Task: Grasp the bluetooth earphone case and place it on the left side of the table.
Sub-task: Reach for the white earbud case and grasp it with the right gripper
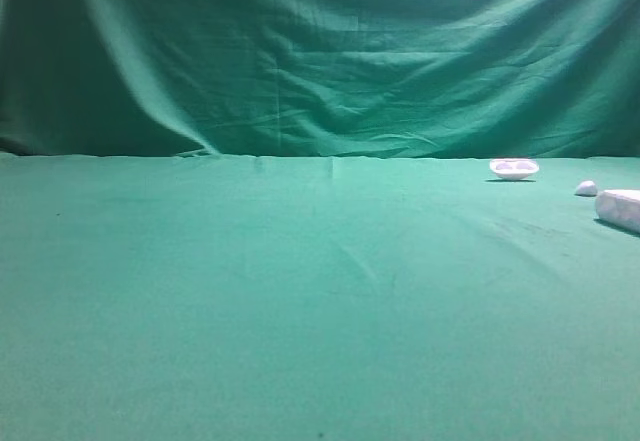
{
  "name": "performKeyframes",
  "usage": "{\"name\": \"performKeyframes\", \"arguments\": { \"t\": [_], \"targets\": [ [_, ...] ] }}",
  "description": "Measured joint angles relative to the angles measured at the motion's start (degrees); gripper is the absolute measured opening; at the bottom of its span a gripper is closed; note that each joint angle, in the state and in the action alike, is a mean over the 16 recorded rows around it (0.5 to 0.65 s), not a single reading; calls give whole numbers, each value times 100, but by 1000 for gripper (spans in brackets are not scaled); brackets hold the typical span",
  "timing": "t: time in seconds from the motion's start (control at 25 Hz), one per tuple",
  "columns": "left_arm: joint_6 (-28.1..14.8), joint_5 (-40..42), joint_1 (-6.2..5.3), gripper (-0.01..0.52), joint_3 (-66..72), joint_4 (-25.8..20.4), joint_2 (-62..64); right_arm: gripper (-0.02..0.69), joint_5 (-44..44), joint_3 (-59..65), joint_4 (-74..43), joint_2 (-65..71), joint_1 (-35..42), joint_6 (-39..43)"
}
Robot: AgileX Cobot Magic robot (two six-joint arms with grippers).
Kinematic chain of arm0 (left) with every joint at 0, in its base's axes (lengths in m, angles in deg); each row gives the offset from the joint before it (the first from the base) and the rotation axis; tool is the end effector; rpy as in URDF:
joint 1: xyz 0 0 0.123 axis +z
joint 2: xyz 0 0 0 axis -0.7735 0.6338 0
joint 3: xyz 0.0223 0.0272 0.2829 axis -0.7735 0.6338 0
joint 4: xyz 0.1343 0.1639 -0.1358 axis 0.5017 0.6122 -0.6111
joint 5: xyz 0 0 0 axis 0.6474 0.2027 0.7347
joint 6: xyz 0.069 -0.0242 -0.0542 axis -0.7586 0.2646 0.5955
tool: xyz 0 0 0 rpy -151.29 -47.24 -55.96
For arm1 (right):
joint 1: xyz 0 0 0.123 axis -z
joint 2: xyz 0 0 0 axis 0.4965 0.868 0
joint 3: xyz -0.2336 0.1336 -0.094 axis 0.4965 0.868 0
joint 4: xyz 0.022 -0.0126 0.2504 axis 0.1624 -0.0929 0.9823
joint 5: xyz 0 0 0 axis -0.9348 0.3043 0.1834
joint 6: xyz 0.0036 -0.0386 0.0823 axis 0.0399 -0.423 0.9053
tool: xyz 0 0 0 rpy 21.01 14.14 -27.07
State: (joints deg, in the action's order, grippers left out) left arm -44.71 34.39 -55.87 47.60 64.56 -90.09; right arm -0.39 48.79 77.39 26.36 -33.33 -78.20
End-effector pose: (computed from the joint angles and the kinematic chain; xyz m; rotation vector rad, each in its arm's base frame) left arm 0.0524 -0.0067 0.1769 0.0850 1.8339 -0.0935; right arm 0.0525 0.0026 0.1711 -0.0326 1.8690 0.0519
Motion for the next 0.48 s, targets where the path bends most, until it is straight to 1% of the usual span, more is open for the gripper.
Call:
{"name": "performKeyframes", "arguments": {
  "t": [0.48],
  "targets": [
    [0, 0, 0, 0, 0, 0, 0, 0, 1, 0, 0, 0, 0, 0]
  ]
}}
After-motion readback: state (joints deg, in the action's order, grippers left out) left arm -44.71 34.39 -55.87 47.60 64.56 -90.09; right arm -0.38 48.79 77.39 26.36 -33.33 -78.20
